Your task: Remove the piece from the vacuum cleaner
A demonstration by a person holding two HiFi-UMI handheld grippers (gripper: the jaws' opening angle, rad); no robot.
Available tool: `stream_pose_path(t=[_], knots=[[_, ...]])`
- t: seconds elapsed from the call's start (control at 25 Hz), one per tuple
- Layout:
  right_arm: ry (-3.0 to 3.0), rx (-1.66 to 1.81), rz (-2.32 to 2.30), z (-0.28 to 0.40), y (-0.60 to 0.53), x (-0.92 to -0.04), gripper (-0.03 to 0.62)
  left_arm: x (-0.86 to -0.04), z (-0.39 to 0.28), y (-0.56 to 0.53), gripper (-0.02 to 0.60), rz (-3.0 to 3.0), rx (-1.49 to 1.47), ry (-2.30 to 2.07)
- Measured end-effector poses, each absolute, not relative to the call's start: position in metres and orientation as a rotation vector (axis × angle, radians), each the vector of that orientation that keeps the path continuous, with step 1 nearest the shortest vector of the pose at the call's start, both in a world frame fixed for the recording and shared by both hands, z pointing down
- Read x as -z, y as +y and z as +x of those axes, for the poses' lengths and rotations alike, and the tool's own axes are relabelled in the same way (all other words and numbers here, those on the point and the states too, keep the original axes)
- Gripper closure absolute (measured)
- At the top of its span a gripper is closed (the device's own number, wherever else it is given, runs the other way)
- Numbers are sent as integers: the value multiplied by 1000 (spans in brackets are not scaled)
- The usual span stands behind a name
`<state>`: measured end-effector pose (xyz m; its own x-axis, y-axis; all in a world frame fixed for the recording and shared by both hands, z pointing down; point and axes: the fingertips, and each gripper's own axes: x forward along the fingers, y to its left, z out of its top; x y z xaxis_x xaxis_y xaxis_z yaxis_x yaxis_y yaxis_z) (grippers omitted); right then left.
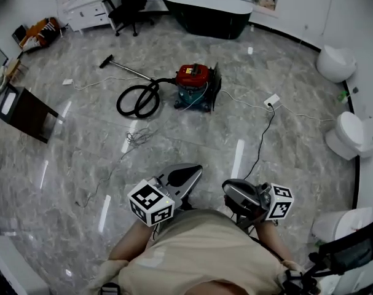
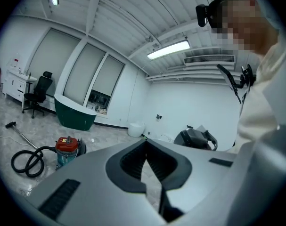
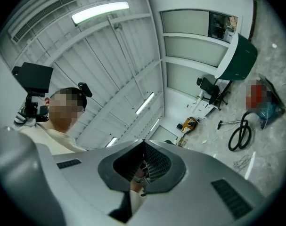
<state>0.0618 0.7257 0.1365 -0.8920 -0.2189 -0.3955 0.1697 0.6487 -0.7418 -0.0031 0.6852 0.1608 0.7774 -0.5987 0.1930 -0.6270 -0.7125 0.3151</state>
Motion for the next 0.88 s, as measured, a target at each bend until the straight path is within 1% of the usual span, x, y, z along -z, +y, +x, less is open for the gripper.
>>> stream_pose_path(t=[0.2,0.52,0.68,0.88], knots=[[2452,1157,-58,6,687,-131,592,-162,-62,641,578,2594,-120,-1009],[2443,1223,-47,-62,646,-133,592,-164,-127,605,578,2598,-96,-1005],[2449,1268,-38,-83,636,-137,592,-169,-146,595,581,2592,-79,-1021],[2454,1254,-77,-88,626,-139,592,-170,-146,586,583,2604,-69,-993]])
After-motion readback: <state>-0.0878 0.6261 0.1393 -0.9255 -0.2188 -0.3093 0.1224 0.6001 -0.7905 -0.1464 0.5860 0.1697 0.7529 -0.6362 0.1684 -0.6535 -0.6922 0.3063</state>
